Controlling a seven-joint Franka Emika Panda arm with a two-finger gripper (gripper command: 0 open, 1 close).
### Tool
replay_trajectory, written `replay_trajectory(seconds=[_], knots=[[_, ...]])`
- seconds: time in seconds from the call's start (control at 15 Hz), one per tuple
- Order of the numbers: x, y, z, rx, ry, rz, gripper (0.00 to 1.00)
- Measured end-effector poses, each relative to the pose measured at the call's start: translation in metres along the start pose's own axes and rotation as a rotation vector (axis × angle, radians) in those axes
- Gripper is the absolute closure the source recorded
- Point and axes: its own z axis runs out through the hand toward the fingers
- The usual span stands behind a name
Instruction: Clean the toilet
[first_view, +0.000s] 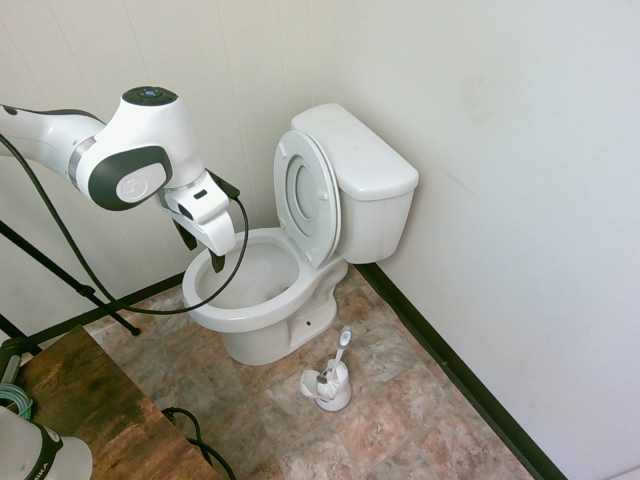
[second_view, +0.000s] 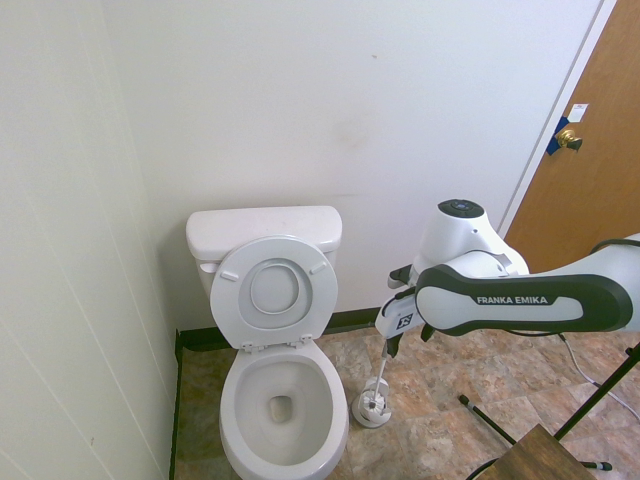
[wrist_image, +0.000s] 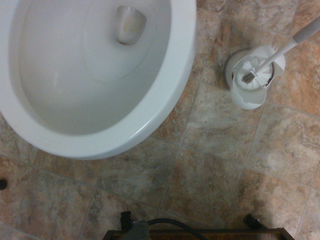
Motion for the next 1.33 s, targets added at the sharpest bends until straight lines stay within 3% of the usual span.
replay_trajectory(seconds=[0.2,0.47,0.93,1.33], knots=[[0.007,-0.002,-0.003,0.008,0.018,0.017,0.0],[0.064,-0.002,0.008,0.017,0.023,0.182,0.0],[0.187,-0.021,0.117,-0.08,-0.005,0.495,0.0],[0.236,-0.039,0.164,-0.119,-0.01,0.596,0.0]])
